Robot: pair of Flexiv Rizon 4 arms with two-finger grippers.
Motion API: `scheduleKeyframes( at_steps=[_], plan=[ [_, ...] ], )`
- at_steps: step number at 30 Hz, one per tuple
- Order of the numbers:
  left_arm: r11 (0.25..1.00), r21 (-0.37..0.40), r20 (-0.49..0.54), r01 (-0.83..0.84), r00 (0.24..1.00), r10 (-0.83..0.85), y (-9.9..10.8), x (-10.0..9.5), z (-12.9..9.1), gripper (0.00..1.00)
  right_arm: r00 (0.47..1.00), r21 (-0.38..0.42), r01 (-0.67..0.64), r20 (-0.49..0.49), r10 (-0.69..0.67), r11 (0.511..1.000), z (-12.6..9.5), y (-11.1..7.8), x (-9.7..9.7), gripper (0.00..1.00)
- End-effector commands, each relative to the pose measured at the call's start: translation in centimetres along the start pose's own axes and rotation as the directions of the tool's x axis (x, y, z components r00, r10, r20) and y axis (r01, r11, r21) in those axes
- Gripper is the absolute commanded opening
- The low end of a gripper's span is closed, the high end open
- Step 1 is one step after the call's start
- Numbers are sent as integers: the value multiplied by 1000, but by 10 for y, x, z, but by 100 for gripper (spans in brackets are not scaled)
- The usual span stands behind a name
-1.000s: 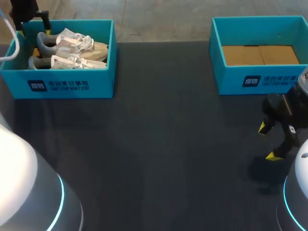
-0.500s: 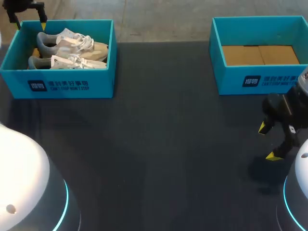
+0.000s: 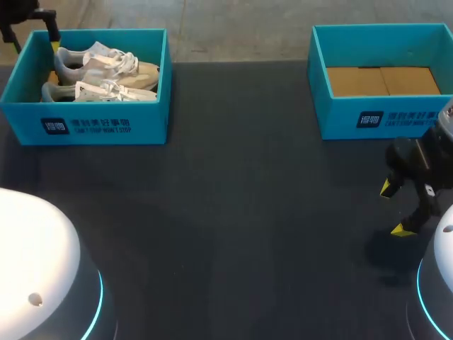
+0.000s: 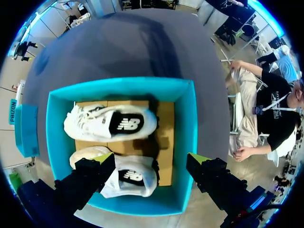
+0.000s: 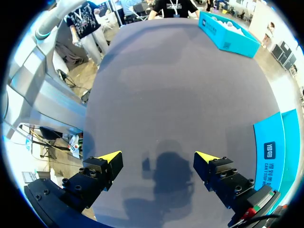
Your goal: Take the shoe out of the shoebox, open the shoe tongue, remove and reinsert the insole, then place the shoe into the shoebox
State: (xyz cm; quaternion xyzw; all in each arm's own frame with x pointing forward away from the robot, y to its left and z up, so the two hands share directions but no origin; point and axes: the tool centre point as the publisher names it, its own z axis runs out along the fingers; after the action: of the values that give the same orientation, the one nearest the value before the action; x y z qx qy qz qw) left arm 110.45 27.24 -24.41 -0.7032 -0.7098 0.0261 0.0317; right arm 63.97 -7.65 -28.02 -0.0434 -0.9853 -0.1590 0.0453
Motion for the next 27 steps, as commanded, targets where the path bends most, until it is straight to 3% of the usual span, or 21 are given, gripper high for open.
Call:
scheduleKeyframes(
  at_steps=[1,12,27],
  plan=[
    [993,-120,-12,-11,1000,10,-33,-6,3,100,1000,2,-1,2,1,1000,1,0,1,100],
    [994,-104,-48,-26,999,21,-63,-1,28,100,1000,2,-1,2,1,1000,1,0,1,100],
    [997,-80,-66,-13,998,8,-65,15,65,100,1000,2,-1,2,1,1000,1,0,1,100]
  ],
)
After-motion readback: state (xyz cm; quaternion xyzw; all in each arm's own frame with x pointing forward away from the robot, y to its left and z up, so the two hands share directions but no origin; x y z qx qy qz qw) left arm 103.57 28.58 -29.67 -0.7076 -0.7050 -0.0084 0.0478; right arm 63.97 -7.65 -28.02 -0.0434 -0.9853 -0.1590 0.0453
